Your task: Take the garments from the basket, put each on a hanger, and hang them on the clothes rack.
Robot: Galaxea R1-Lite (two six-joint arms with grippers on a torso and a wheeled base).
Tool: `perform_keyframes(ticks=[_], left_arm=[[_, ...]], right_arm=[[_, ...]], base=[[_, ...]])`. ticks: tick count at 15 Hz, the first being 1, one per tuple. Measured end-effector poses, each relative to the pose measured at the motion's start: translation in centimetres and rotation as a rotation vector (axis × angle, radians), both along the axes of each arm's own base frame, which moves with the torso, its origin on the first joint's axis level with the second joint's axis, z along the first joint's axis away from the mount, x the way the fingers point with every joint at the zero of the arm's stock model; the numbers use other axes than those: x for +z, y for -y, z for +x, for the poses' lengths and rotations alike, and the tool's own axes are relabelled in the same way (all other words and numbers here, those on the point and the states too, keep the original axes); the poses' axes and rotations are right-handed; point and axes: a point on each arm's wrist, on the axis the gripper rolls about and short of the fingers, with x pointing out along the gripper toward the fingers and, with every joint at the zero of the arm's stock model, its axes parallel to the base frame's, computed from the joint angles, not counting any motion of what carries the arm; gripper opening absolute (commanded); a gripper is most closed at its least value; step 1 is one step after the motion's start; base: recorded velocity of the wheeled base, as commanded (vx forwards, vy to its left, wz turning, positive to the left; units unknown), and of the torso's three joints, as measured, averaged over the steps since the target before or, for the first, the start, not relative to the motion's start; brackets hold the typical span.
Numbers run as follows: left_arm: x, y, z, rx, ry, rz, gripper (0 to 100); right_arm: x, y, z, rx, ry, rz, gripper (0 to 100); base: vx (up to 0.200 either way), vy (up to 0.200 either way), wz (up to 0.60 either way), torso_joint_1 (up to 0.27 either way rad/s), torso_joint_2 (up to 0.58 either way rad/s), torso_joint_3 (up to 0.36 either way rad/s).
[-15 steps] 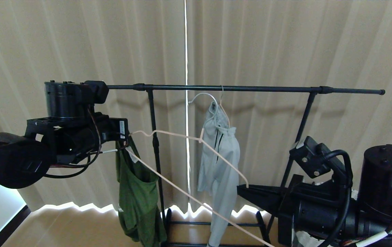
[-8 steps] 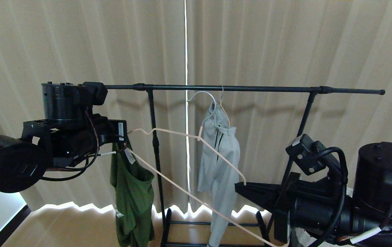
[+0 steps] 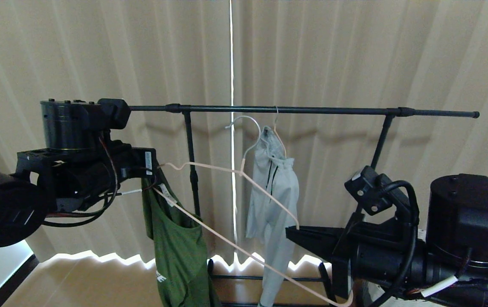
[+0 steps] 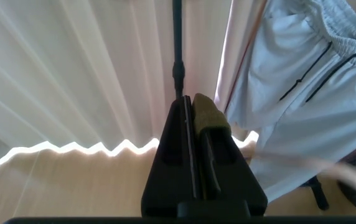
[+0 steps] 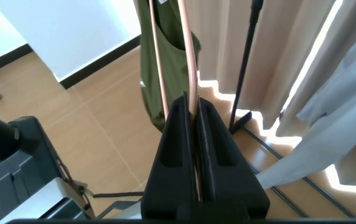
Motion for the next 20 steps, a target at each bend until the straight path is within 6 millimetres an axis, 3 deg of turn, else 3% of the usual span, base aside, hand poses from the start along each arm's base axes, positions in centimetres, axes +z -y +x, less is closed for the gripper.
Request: perform_keyframes(ticks=[5,10,16,20], left_arm=[[-0.1,0.5,-0.2,-0.016,-0.003,0.000,0],[0.3,0.8,-1.1,-0.037,0.009,-0.003,0],[2.0,2.9,-4.4,-0.160,0.060,-0.034,0],[3.1,5.0,-6.7,-0.340,0.087,-0.075,0]], right_arm=[[0.1,-0.5,0.2,0.010,0.008,0.011,0],[-0.9,-2.2,2.3,-0.005,0.056,0.048,0],[-2.1,-4.0,4.2,-0.008,0.038,0.029,0],[-2.2,-4.3,4.5,-0.009,0.037,0.028,0]], base=[[0.000,0.000,0.00,0.000,0.00,0.000],[0.000,0.000,0.00,0.000,0.00,0.000],[0.000,0.000,0.00,0.000,0.00,0.000],[0.000,0.000,0.00,0.000,0.00,0.000]])
